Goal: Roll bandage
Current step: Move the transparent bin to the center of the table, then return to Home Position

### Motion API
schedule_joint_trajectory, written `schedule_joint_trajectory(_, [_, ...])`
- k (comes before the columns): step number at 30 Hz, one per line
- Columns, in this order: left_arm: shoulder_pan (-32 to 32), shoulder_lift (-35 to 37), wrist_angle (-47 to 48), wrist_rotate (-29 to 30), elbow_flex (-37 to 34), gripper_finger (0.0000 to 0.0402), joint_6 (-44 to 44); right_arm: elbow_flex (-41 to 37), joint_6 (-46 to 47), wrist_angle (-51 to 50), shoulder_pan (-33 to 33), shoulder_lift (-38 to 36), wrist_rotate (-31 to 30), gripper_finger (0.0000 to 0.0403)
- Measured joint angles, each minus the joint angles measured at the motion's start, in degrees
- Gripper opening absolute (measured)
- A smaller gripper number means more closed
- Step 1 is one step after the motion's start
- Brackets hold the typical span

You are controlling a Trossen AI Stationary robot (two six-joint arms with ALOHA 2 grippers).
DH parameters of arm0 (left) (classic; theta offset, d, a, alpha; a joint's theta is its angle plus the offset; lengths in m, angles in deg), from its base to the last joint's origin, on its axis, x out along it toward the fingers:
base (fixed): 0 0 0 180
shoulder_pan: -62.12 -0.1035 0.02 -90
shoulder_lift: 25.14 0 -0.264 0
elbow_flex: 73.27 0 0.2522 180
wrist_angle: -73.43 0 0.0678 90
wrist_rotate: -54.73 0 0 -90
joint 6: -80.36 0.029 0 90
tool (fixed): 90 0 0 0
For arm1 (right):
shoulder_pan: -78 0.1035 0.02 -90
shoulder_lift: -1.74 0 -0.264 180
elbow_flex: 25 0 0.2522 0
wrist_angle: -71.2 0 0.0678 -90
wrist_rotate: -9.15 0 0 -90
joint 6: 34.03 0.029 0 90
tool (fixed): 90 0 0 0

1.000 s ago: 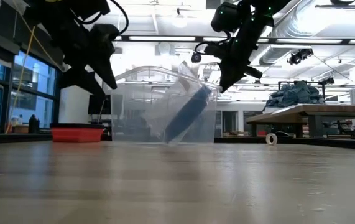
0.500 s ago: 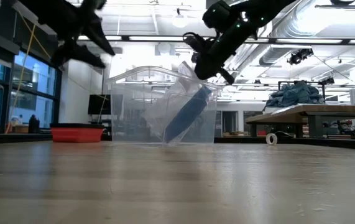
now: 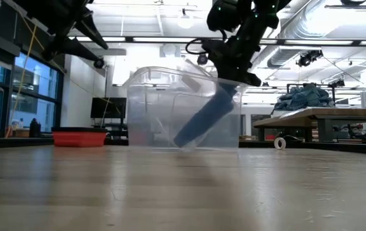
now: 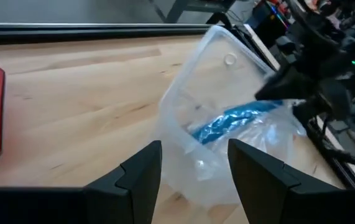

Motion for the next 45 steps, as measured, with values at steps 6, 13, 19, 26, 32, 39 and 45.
schedule_joint_trajectory(6, [0.0, 0.1, 2.4, -1.0, 0.0, 0.0179, 1.7, 0.0, 7.1, 2.9, 4.1, -0.2, 1.3, 0.0000])
schedule_joint_trajectory(13, [0.0, 0.1, 4.8, -2.0, 0.0, 0.0179, 2.6, 0.0, 12.3, 3.4, 9.3, -0.2, 1.5, 0.0000])
schedule_joint_trajectory(19, [0.0, 0.1, 6.3, -2.1, 0.0, 0.0179, 2.6, 0.0, 19.4, 8.8, 12.9, -0.2, 1.5, 0.0000])
schedule_joint_trajectory(26, [0.0, 0.1, 6.3, -2.1, 0.0, 0.0179, 4.0, 0.0, 24.4, 24.3, 15.0, -0.2, 1.2, 0.0000])
schedule_joint_trajectory(32, [0.0, 0.2, 6.3, -4.4, 0.0, 0.0179, 4.0, 0.9, 17.2, 15.7, 13.5, -7.1, -7.5, 0.0000])
schedule_joint_trajectory(39, [0.1, 0.9, 1.4, -7.4, 0.0, 0.0175, 11.7, 0.6, 14.7, -3.8, 12.0, -17.6, -15.1, 0.0000])
schedule_joint_trajectory(45, [-0.3, 6.7, -19.3, -15.9, -8.6, 0.0154, 17.8, -2.7, 20.4, -12.4, 13.4, -26.9, -20.4, 0.0000])
